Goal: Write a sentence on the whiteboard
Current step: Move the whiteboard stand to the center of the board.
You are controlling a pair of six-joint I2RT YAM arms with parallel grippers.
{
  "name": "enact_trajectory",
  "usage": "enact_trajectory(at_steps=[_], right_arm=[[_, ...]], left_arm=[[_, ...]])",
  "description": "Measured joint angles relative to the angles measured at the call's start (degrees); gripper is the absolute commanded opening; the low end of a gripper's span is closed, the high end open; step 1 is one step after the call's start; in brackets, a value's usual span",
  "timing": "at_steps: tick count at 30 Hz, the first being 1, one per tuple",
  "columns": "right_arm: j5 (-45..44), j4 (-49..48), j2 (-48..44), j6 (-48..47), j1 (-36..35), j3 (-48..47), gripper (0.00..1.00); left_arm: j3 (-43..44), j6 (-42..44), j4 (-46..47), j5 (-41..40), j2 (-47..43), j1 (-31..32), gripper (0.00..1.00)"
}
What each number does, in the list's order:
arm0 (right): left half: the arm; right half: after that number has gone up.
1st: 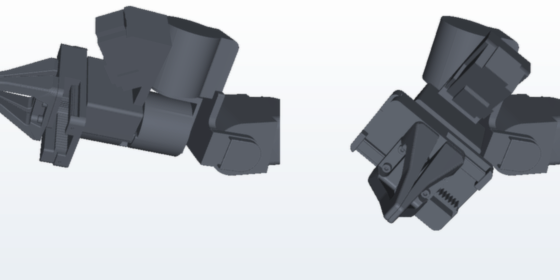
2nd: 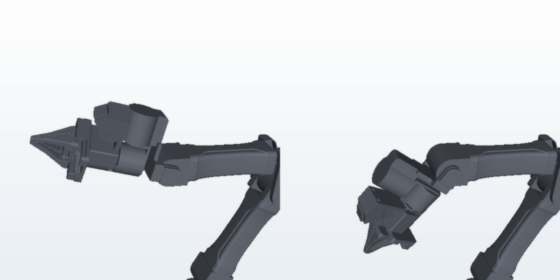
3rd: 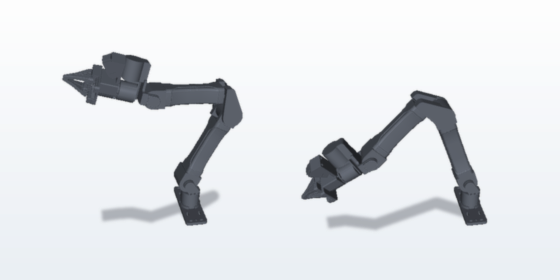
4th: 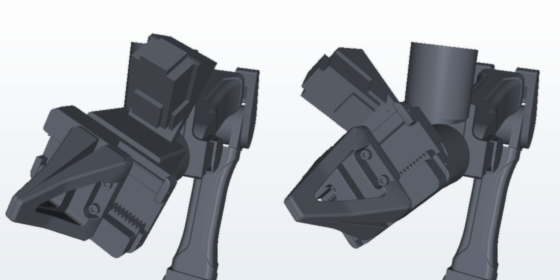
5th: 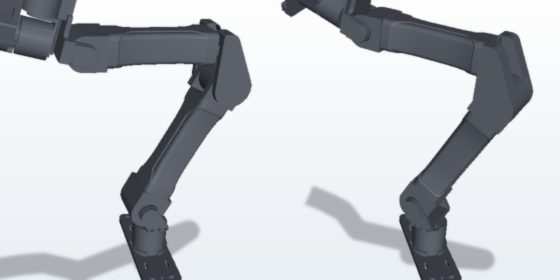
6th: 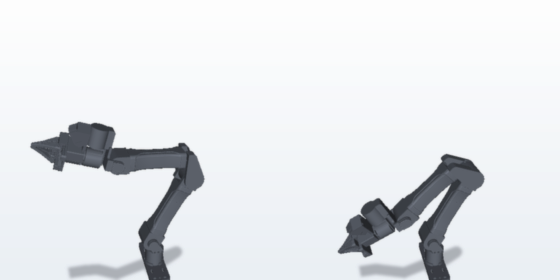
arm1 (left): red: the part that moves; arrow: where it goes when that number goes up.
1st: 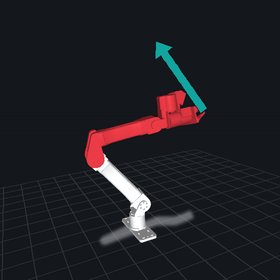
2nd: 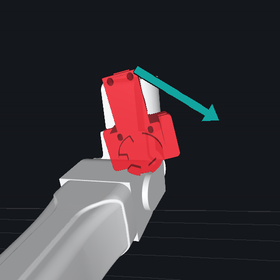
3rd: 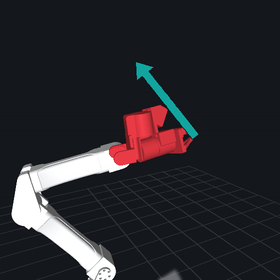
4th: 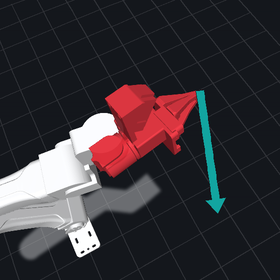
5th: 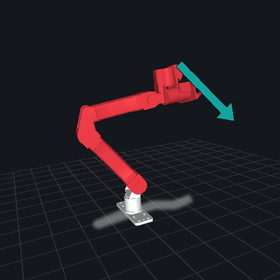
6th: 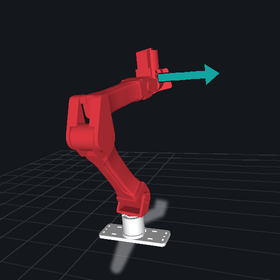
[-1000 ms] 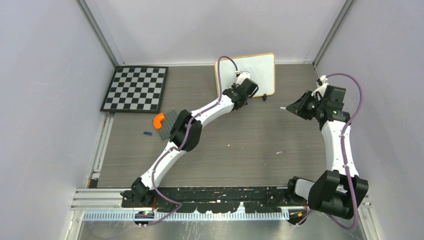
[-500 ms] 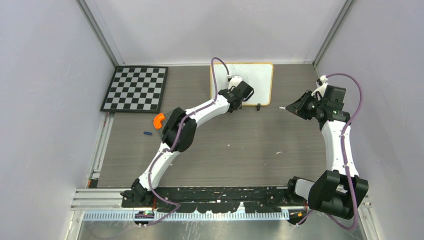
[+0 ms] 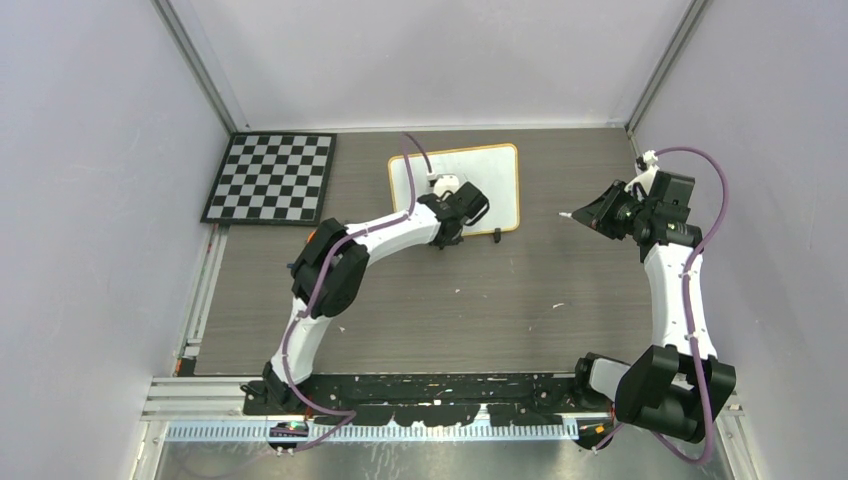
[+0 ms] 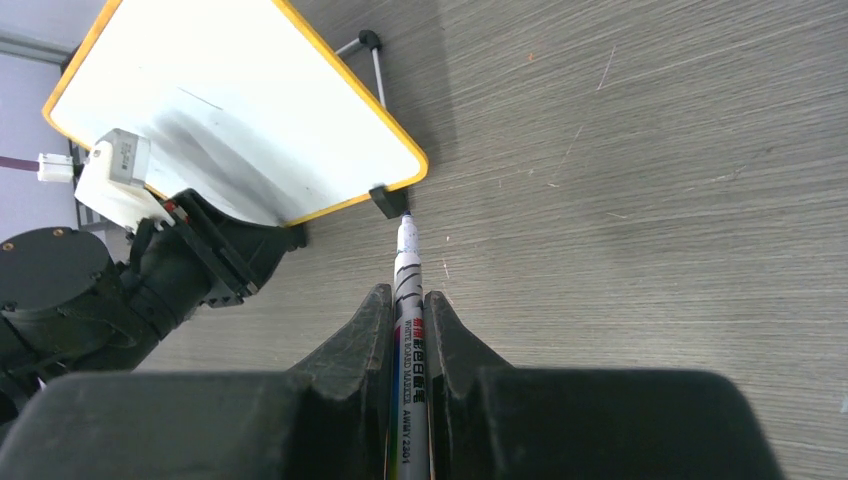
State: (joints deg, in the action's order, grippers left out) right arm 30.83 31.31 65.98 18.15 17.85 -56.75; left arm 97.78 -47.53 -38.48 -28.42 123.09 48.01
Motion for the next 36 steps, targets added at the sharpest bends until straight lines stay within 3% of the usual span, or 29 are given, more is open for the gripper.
enact_trajectory(at_steps=[6, 11, 14, 16, 17, 23, 28, 31, 36], right_arm=[[0.1, 0.0, -0.1, 0.0, 0.0, 0.0, 0.0], [0.2, 0.0, -0.2, 0.0, 0.3, 0.0, 0.0], [0.4, 0.0, -0.5, 0.0, 1.0, 0.0, 0.0], [0.6, 0.0, -0.8, 0.0, 1.5, 0.0, 0.0], [0.8, 0.0, -1.0, 0.0, 1.7, 0.0, 0.0], [1.9, 0.0, -1.1, 0.0, 2.5, -0.1, 0.0], [2.5, 0.0, -1.1, 0.0, 2.5, -0.1, 0.0], [2.6, 0.0, -1.1, 0.0, 2.6, -0.1, 0.0], [2.9, 0.0, -1.1, 0.0, 2.6, -0.1, 0.0]], left_arm=[[-0.2, 0.5, 0.1, 2.3, -0.1, 2.6, 0.47], [-0.7, 8.2, 0.7, 7.6, -1.6, 5.9, 0.56], [-2.1, 16.7, 0.5, 12.6, -5.2, 9.1, 0.75], [-2.8, 24.8, -0.4, 17.2, -8.7, 10.7, 0.96], [-2.8, 30.1, -1.0, 19.4, -10.4, 11.3, 0.99], [-2.8, 70.9, -7.4, 29.4, -17.6, 10.3, 0.98], [-2.9, 106.0, -16.6, 33.8, -16.4, 5.1, 0.85], [-1.5, 122.2, -21.8, 37.0, -13.6, 1.3, 0.8], [2.4, 141.3, -25.2, 39.3, -8.0, -2.3, 0.68]])
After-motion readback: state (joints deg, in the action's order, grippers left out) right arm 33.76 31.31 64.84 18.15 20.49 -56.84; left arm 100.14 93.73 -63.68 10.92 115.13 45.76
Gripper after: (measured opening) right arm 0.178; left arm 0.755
